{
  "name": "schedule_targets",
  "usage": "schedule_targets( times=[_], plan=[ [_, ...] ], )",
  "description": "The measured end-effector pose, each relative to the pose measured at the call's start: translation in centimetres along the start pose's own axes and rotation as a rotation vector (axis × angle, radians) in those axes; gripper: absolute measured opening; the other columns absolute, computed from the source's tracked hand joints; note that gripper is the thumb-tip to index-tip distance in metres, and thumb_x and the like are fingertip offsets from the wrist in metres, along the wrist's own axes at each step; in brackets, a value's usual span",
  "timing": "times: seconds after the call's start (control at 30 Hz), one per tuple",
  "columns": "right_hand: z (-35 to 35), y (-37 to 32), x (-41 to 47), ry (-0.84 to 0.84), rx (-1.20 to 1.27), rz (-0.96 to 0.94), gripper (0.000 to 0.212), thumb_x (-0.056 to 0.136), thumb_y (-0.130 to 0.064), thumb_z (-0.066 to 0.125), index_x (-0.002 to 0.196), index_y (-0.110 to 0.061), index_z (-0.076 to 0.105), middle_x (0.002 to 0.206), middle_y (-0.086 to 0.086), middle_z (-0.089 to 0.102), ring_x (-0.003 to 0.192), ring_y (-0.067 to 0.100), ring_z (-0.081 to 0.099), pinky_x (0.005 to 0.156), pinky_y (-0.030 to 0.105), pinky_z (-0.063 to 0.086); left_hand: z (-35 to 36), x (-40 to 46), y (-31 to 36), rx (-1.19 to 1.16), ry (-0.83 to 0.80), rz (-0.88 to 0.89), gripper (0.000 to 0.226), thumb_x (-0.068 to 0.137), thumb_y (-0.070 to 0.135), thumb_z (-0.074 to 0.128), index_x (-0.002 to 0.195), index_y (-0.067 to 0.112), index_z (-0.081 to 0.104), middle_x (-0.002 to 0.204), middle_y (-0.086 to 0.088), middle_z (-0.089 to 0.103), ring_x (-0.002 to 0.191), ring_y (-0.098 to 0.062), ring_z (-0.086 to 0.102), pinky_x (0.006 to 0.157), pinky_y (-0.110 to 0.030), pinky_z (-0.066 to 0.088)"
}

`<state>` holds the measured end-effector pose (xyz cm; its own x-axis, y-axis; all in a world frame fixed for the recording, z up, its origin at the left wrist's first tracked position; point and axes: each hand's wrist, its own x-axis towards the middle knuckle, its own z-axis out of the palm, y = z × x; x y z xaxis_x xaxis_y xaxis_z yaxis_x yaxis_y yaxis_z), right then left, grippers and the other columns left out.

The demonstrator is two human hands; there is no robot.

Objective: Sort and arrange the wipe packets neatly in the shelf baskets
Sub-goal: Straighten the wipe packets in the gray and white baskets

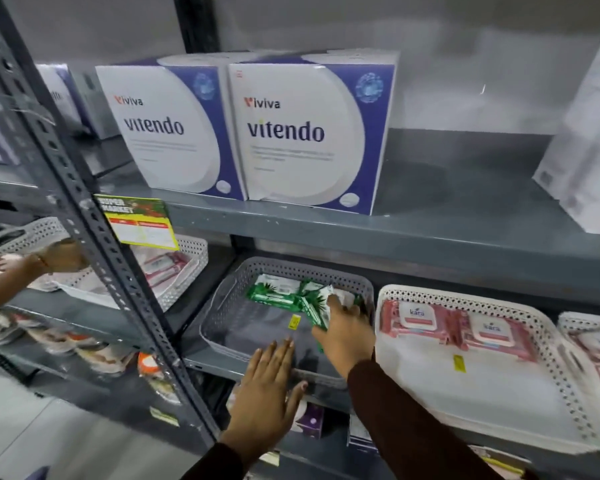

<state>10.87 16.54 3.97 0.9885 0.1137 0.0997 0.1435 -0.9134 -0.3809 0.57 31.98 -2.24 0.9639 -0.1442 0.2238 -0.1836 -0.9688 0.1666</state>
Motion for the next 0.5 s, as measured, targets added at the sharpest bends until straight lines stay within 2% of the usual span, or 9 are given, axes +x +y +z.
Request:
schedule_targets(
  times=[0.13,0.27,0.37,0.5],
  plan=[
    [3.1,0.5,0.0,-0.062,-0.137,-0.013,0.042,0.092,-0.041,0.056,0.128,-0.021,0.048,0.117,0.019,0.060,0.100,0.036,0.060,0.073,0.040,0.053,-0.2,-0.2,-0.1,-0.007,-0.004,0.001,0.065,0.099,0.049,0.035,0.151,0.012,0.027,0.157,-0.002,0.026,0.143,-0.022,0.027,0.114,-0.042,0.014],
    [2.1,0.5,0.1,-0.131,0.028,-0.015,0.044,0.095,-0.042,0.050,0.132,-0.020,0.049,0.125,0.019,0.056,0.113,0.039,0.055,0.088,0.042,0.049,-0.3,0.2,1.0,-0.009,0.013,-0.024,0.064,0.101,0.052,0.025,0.151,0.011,0.027,0.158,-0.003,0.021,0.146,-0.023,0.015,0.116,-0.043,0.008],
    [-0.7,1.6,-1.3,0.071,0.165,-0.049,0.041,0.094,-0.039,0.051,0.129,-0.019,0.056,0.122,0.014,0.061,0.112,0.033,0.056,0.087,0.039,0.049,-0.3,0.9,3.8,-0.040,0.004,0.034,0.069,0.101,0.057,0.013,0.152,0.011,0.022,0.158,-0.002,0.013,0.147,-0.024,0.005,0.117,-0.039,0.002],
    [-4.4,6.9,-3.7,0.278,0.283,0.009,0.032,0.089,-0.035,0.056,0.116,-0.019,0.064,0.108,0.008,0.070,0.103,0.029,0.061,0.080,0.038,0.054,-0.1,2.4,9.6,-0.139,0.024,0.186,0.065,0.102,0.054,0.023,0.154,0.015,0.014,0.159,0.002,0.005,0.146,-0.016,-0.005,0.118,-0.031,-0.005]
  ],
)
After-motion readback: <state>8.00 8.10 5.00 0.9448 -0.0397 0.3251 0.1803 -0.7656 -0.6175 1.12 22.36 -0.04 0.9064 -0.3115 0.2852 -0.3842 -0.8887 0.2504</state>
